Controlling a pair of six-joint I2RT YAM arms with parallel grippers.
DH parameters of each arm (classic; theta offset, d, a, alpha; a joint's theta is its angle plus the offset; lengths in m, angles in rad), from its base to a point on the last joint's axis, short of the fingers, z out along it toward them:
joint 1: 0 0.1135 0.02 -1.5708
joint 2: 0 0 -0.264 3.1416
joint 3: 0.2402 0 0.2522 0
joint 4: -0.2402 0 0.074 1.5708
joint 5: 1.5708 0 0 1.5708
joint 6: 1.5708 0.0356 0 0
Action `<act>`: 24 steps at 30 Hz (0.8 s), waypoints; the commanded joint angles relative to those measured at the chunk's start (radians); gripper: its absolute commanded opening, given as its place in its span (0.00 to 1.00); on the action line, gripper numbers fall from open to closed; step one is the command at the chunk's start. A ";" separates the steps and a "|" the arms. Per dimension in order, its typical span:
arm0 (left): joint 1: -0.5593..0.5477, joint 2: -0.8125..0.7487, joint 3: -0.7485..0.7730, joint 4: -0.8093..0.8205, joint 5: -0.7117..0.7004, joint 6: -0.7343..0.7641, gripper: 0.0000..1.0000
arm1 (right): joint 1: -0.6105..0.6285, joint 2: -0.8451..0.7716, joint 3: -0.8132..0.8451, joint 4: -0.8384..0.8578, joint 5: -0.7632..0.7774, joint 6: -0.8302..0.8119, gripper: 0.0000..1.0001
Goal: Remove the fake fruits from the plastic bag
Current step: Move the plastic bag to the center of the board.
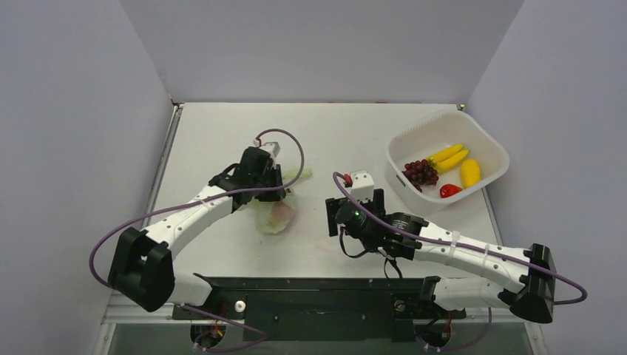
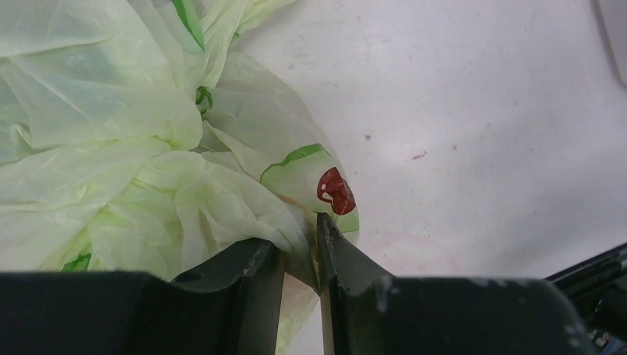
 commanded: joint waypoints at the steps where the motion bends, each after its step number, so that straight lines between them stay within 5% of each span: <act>1: -0.085 0.120 0.078 0.071 0.098 0.101 0.18 | -0.050 -0.136 -0.047 -0.016 -0.050 -0.004 0.97; 11: -0.137 0.102 0.166 0.064 0.270 0.240 0.17 | -0.382 -0.297 -0.143 0.035 -0.190 0.064 0.97; 24: -0.171 -0.083 0.055 0.111 0.177 0.345 0.50 | -0.440 -0.198 -0.081 0.097 -0.398 -0.011 0.96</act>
